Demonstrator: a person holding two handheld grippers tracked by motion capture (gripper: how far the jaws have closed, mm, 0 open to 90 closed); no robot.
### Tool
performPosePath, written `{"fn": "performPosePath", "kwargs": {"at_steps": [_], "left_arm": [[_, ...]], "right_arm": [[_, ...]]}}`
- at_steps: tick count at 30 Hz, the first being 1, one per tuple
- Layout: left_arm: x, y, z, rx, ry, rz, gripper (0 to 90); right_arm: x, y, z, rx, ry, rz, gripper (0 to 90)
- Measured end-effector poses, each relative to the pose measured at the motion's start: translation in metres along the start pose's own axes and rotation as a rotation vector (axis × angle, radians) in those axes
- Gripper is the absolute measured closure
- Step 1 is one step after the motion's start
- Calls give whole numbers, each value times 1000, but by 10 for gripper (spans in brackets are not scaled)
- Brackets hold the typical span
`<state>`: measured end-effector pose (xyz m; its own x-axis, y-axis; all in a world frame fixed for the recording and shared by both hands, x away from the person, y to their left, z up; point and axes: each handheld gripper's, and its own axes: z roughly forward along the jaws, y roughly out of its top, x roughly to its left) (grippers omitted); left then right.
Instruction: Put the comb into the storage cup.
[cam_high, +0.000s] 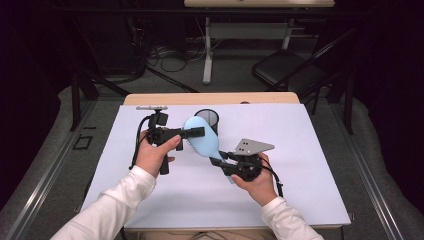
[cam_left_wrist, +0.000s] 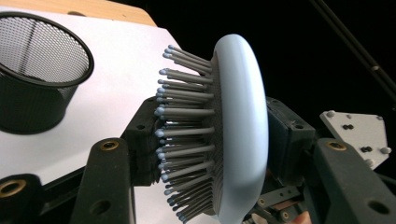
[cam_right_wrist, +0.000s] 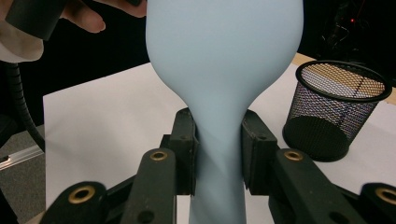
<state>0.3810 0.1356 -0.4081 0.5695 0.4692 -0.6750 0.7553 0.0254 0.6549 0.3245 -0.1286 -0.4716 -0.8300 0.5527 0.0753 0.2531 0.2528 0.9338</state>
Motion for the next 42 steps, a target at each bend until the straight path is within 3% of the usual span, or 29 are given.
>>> {"fn": "performPosePath", "kwargs": {"at_steps": [17, 32, 42], "left_arm": [[-1, -1, -1, 10, -8, -13, 485], [1, -1, -2, 18, -23, -67, 503], [2, -1, -2, 24, -24, -76, 511]], "right_arm": [[1, -2, 2, 3, -2, -12, 699], [2, -3, 3, 4, -1, -13, 699], [2, -3, 3, 6, -3, -14, 698]]}}
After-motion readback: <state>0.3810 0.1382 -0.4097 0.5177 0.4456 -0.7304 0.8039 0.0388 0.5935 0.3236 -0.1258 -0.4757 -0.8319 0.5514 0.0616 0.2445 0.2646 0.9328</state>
